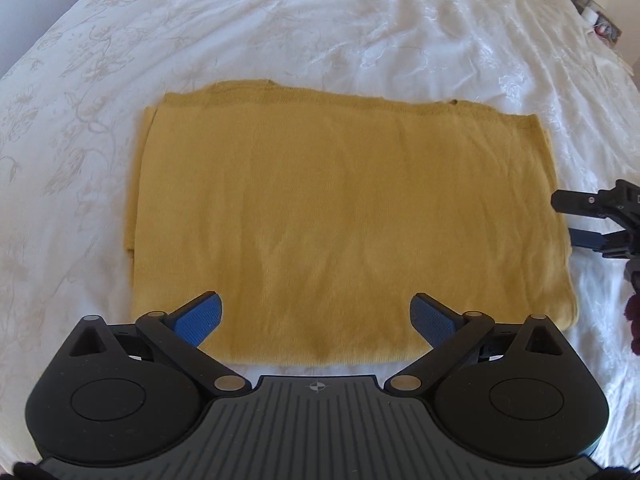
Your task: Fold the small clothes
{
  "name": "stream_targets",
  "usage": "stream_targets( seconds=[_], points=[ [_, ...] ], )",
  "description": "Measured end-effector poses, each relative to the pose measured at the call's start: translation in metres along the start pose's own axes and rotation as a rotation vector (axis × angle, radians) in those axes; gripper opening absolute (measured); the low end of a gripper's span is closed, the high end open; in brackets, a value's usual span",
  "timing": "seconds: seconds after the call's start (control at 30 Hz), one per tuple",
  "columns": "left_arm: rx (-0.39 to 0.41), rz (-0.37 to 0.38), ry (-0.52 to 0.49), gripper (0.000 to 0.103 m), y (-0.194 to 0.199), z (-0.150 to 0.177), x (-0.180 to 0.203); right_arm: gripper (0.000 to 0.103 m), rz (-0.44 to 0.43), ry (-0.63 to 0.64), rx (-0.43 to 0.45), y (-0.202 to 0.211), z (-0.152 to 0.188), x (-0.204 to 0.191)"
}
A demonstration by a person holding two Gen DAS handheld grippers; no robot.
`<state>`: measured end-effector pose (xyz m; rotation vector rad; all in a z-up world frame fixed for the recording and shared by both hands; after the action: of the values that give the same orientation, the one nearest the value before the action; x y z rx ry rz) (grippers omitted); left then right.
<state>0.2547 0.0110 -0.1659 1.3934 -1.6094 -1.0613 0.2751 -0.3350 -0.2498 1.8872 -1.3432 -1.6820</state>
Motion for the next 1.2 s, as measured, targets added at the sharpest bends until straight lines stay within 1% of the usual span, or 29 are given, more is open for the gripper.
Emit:
stream_targets(
  seconds=[0.17, 0.4, 0.53, 0.63, 0.67, 0.8, 0.9, 0.97, 1.0, 1.03, 1.07, 1.1, 1.13, 1.2],
  points=[
    [0.014, 0.006, -0.018, 0.102, -0.017, -0.034, 0.012, 0.103, -0.021, -0.011, -0.011, -0.016, -0.012, 0.003],
    [0.004, 0.001, -0.042, 0.102, -0.049, -0.064, 0.026, 0.103, -0.036, -0.045, -0.046, -0.030, -0.017, 0.008],
    [-0.030, -0.014, -0.046, 0.102, -0.071, -0.070, 0.029, 0.103, -0.041, -0.044, -0.053, -0.030, -0.017, 0.010],
    [-0.086, -0.019, -0.056, 0.103, -0.091, -0.068, 0.029, 0.103, -0.070, -0.072, -0.046, -0.029, -0.018, 0.017],
    [-0.093, -0.019, -0.060, 0.103, -0.094, -0.067, 0.029, 0.103, -0.081, -0.083, -0.045, -0.028, -0.018, 0.019],
    [-0.097, -0.020, -0.053, 0.103, -0.102, -0.067, 0.029, 0.103, -0.127, -0.117, -0.046, -0.026, -0.020, 0.026],
    [-0.089, -0.019, -0.056, 0.103, -0.104, -0.066, 0.028, 0.102, -0.136, -0.108, -0.049, -0.025, -0.020, 0.027],
    [-0.081, -0.016, -0.056, 0.103, -0.104, -0.064, 0.027, 0.096, -0.123, -0.088, -0.050, -0.024, -0.018, 0.025],
    [-0.077, -0.014, -0.055, 0.103, -0.104, -0.063, 0.027, 0.088, -0.118, -0.082, -0.051, -0.023, -0.017, 0.024],
    [-0.073, -0.014, -0.053, 0.103, -0.105, -0.062, 0.026, 0.075, -0.114, -0.082, -0.054, -0.023, -0.016, 0.024],
    [-0.072, -0.014, -0.053, 0.103, -0.105, -0.061, 0.026, 0.068, -0.106, -0.091, -0.060, -0.022, -0.015, 0.025],
    [-0.070, -0.016, -0.051, 0.103, -0.103, -0.059, 0.027, 0.059, -0.095, -0.098, -0.063, -0.021, -0.013, 0.027],
    [-0.070, -0.018, -0.051, 0.103, -0.103, -0.058, 0.028, 0.052, -0.086, -0.101, -0.061, -0.020, -0.012, 0.028],
    [-0.070, -0.022, -0.049, 0.103, -0.103, -0.058, 0.030, 0.044, -0.076, -0.110, -0.066, -0.017, -0.010, 0.030]
  ],
)
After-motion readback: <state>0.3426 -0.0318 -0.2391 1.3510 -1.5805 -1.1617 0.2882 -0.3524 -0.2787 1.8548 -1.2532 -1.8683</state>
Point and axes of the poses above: each gripper's, at about its wrist camera, not at the fingertips, and y roughly against the way its jaws point, x to its right, z to its underside, the point moved 2 cm from there along -y, roughly the way its jaws point, and after that the axes turned 1 degree about -z, right-handed, at the moved point
